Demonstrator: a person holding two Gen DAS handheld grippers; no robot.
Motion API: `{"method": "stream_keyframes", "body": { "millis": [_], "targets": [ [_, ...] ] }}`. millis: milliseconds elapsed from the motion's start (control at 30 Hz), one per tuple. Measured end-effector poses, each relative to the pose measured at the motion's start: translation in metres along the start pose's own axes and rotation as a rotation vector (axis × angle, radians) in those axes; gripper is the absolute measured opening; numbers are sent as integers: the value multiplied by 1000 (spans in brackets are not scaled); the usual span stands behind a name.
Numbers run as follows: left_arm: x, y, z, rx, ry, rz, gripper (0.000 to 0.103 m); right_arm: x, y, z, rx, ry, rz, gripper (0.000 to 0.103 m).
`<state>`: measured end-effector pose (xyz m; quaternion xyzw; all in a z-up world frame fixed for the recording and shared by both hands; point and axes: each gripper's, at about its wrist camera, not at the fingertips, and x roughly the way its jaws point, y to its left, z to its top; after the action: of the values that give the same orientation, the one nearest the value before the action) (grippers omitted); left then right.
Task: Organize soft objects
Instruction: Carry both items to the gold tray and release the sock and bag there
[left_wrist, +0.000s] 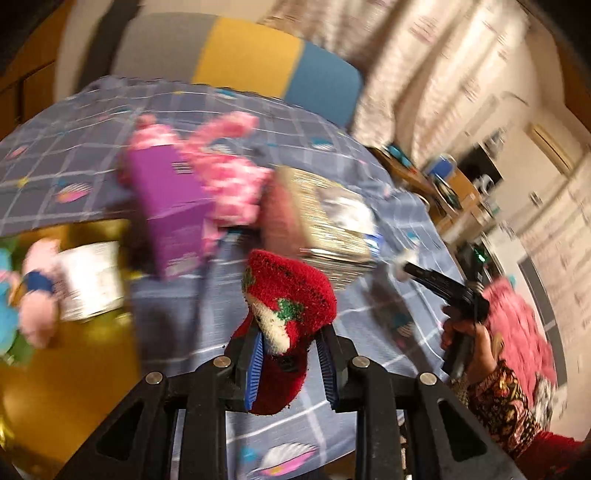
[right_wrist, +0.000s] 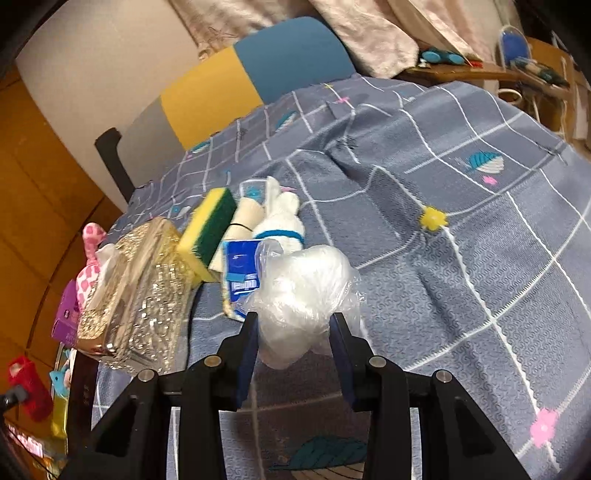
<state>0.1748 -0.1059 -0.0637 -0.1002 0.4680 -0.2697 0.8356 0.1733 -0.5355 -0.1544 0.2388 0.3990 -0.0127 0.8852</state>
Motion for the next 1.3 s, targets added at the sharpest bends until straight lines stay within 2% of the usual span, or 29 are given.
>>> {"method": "stream_keyframes", "body": {
  "millis": [200,367,467,600,900,1200,1300],
  "targets": [
    [-36,68,-14,-114,-44,112,27,-24,19,-11,-10,-72,32,39],
    [-55,117,-28,-195,-35,183,27,-47,37,-18,-7,-92,61,39],
    [-64,149,-38,-275,-33,195,27,-57,51,-20,-20,-90,72,39],
    [-71,176,-45,-299,-12,255,27,-71,79,-24,-52,-96,113,39],
    [-70,223,-63,-316,78,349,28,-88,186,-41,-179,-82,292,39],
    [-62,259,-66,-281,121,464,28,-71,323,-88,-390,40,485,39],
    [-57,268,-63,-266,121,492,32,-55,364,-110,-453,95,510,39]
  ]
}}
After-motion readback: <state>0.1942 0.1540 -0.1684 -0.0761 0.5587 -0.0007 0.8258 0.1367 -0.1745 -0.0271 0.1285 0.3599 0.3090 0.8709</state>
